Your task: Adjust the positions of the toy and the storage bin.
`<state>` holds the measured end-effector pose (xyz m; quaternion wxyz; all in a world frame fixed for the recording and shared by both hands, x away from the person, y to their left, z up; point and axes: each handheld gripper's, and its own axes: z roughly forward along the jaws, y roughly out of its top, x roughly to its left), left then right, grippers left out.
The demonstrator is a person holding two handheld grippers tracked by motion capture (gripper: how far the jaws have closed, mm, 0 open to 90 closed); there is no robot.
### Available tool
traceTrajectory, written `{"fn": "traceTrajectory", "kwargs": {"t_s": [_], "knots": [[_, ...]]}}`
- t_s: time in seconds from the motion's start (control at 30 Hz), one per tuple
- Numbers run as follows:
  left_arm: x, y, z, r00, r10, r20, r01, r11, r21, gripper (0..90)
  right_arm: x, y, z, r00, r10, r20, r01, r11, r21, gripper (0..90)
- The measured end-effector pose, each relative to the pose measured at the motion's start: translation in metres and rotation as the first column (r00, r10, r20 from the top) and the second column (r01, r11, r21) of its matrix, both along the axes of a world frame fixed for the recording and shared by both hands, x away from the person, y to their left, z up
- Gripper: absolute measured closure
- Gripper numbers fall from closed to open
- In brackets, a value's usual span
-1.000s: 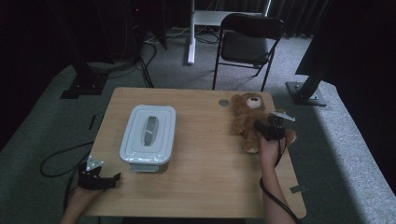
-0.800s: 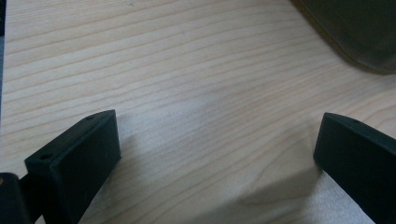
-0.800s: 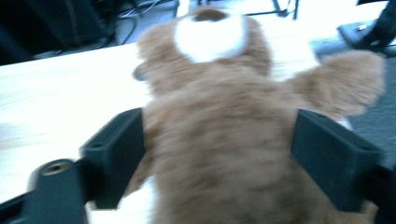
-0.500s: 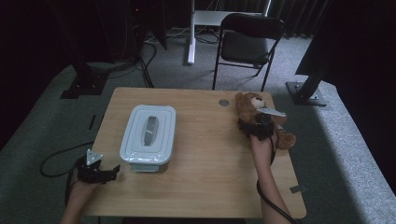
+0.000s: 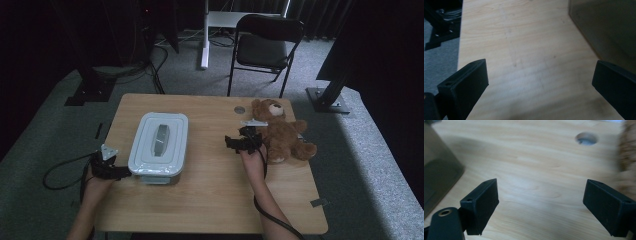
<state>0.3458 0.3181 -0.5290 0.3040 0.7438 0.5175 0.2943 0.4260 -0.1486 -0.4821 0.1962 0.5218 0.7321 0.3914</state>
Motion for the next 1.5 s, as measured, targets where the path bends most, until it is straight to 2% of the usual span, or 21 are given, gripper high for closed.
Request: {"fn": "traceTrajectory", "kwargs": {"t_s": [0.07, 0.13, 0.23, 0.33, 0.43, 0.5, 0.63, 0.7, 0.77, 0.8, 0.87, 1.0, 1.03, 1.07, 1.13, 1.17, 1.23, 1.37, 1.43, 1.5], "knots": [[0.008, -0.002, 0.000, 1.0000, -0.007, -0.006, 0.007, 1.0000, -0.001, 1.1, 0.003, 0.008, -0.008, 0.9996, 0.018, -0.021, -0.018, 1.000, 0.019, 12.4], [0.015, -0.003, 0.000, 0.9999, -0.007, -0.012, 0.007, 0.9999, -0.012, 1.2, 0.004, 0.019, -0.014, 0.9996, 0.019, -0.020, -0.018, 1.000, 0.013, 12.5], [0.022, -0.006, 0.000, 0.9998, -0.011, -0.014, 0.010, 0.9996, -0.028, 1.2, 0.007, 0.033, -0.023, 0.9983, 0.047, -0.034, -0.046, 0.998, 0.036, 12.7], [0.027, -0.008, 0.001, 0.9999, -0.012, -0.011, 0.011, 0.9990, -0.044, 1.2, 0.008, 0.052, -0.033, 0.9986, 0.044, -0.028, -0.044, 0.999, 0.001, 13.3], [0.027, -0.009, 0.002, 1.0000, -0.007, -0.006, 0.006, 0.9981, -0.061, 1.2, 0.011, 0.067, -0.041, 0.9959, 0.075, -0.050, -0.075, 0.997, -0.002, 13.3], [0.025, -0.013, 0.004, 0.9998, -0.019, -0.006, 0.019, 0.9978, -0.063, 1.2, 0.013, 0.074, -0.045, 0.9931, 0.100, -0.061, -0.099, 0.995, 0.014, 13.2], [0.018, -0.025, 0.010, 0.9984, -0.053, 0.020, 0.054, 0.9964, -0.065, 1.2, 0.016, 0.084, -0.045, 0.9883, 0.141, -0.056, -0.140, 0.990, 0.028, 12.9], [0.015, -0.032, 0.014, 0.9969, -0.070, 0.035, 0.072, 0.9961, -0.052, 1.2, 0.018, 0.086, -0.045, 0.9846, 0.167, -0.054, -0.164, 0.985, 0.047, 12.9], [0.013, -0.037, 0.019, 0.9953, -0.083, 0.050, 0.086, 0.9945, -0.060, 1.2, 0.019, 0.086, -0.044, 0.9840, 0.169, -0.055, -0.167, 0.985, 0.042, 12.8], [0.013, -0.040, 0.020, 0.9947, -0.090, 0.050, 0.093, 0.9938, -0.061, 1.2, 0.020, 0.085, -0.043, 0.9822, 0.182, -0.047, -0.179, 0.982, 0.058, 12.8], [0.012, -0.045, 0.021, 0.9938, -0.101, 0.047, 0.103, 0.9931, -0.056, 1.1, 0.021, 0.085, -0.041, 0.9809, 0.189, -0.043, -0.187, 0.981, 0.059, 12.8], [0.011, -0.055, 0.020, 0.9917, -0.123, 0.038, 0.125, 0.9898, -0.067, 1.2, 0.023, 0.086, -0.038, 0.9718, 0.234, -0.031, -0.230, 0.969, 0.085, 14.0], [0.011, -0.057, 0.020, 0.9908, -0.130, 0.039, 0.132, 0.9893, -0.062, 1.1, 0.023, 0.086, -0.038, 0.9748, 0.221, -0.026, -0.219, 0.973, 0.075, 14.1], [0.010, -0.059, 0.019, 0.9902, -0.135, 0.035, 0.137, 0.9887, -0.060, 1.2, 0.024, 0.084, -0.037, 0.9743, 0.220, -0.050, -0.215, 0.973, 0.079, 14.7], [0.009, -0.062, 0.019, 0.9884, -0.150, 0.027, 0.151, 0.9870, -0.055, 1.2, 0.028, 0.079, -0.038, 0.9654, 0.239, -0.103, -0.229, 0.968, 0.102, 14.9], [0.009, -0.064, 0.019, 0.9877, -0.154, 0.025, 0.155, 0.9867, -0.048, 1.2, 0.029, 0.078, -0.038, 0.9616, 0.253, -0.106, -0.242, 0.964, 0.106, 15.4], [0.007, -0.068, 0.019, 0.9879, -0.154, 0.020, 0.155, 0.9868, -0.048, 1.2, 0.027, 0.076, -0.037, 0.9569, 0.273, -0.100, -0.265, 0.961, 0.081, 16.2], [0.002, -0.077, 0.022, 0.9882, -0.153, 0.010, 0.153, 0.9878, -0.029, 1.2, 0.021, 0.072, -0.035, 0.9530, 0.293, -0.078, -0.290, 0.956, 0.045, 17.3], [0.000, -0.081, 0.021, 0.9851, -0.172, 0.002, 0.172, 0.9844, -0.039, 1.2, 0.018, 0.067, -0.035, 0.9505, 0.301, -0.078, -0.298, 0.953, 0.046, 17.3], [-0.002, -0.087, 0.021, 0.9825, -0.186, 0.002, 0.186, 0.9816, -0.043, 1.2, 0.014, 0.060, -0.035, 0.9534, 0.295, -0.065, -0.293, 0.956, 0.036, 17.3]]}}
